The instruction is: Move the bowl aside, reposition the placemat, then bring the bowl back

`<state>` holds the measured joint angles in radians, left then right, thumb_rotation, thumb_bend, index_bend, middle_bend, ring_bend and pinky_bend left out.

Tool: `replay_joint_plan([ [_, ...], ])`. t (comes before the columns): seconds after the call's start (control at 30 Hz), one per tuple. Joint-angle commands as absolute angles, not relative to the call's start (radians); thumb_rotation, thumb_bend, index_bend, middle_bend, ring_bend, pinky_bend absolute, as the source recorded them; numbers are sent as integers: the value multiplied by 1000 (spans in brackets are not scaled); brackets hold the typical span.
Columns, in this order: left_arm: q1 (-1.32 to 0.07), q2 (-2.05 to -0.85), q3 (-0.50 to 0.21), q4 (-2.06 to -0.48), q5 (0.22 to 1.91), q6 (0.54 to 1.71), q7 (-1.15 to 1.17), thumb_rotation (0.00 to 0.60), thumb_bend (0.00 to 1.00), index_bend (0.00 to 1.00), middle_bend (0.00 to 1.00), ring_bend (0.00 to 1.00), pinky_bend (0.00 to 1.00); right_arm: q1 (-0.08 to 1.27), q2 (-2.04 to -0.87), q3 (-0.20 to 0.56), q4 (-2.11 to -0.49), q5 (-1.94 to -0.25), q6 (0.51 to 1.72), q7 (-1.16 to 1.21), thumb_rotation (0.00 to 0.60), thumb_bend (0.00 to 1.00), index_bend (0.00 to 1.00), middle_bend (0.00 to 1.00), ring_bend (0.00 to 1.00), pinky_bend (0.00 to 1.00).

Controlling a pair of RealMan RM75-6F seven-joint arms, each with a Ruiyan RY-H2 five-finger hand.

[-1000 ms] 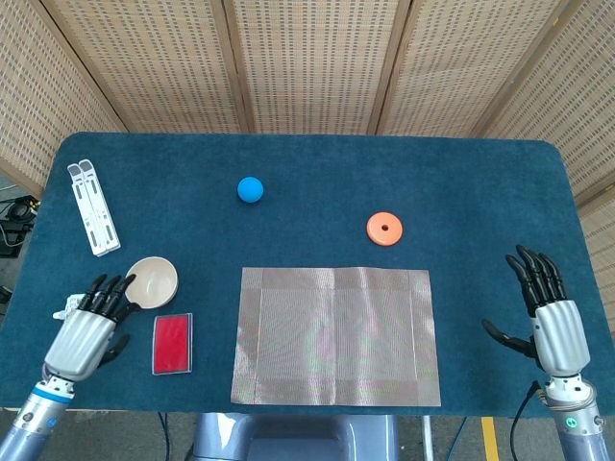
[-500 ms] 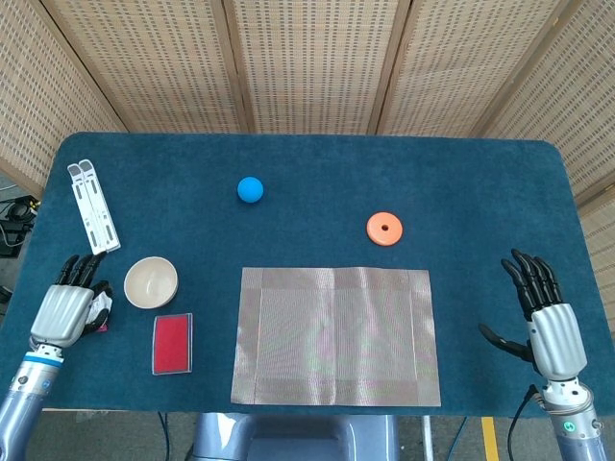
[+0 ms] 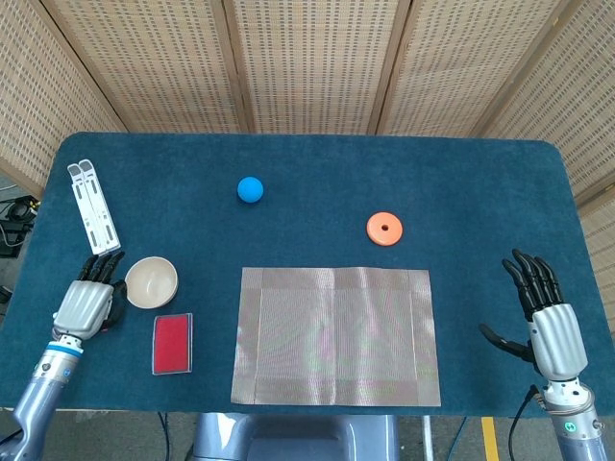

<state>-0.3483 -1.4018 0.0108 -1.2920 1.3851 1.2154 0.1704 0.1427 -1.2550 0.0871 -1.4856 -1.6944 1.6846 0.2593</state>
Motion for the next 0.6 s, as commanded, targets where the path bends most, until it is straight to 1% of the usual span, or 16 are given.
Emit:
replay_joint_plan([
  [0.03,-352,-1414,3,-1279,1374,1198,170,600,358,521,0,0,0,143,-1255,86,-1486,-1695,1684,260,600,295,23,0,0,0],
  [0.4,-384,-1479,-20,-1236,1372,1155,201,600,361,528,0,0,0,142,-1249,86,-1490,-1694,1687,272,600,295,23,0,0,0],
  [0.6,-400,-1513,-27,-1222,1371,1137,229,600,368,569,0,0,0,141,-1247,84,-1490,-1696,1688,277,600,296,22,0,0,0],
])
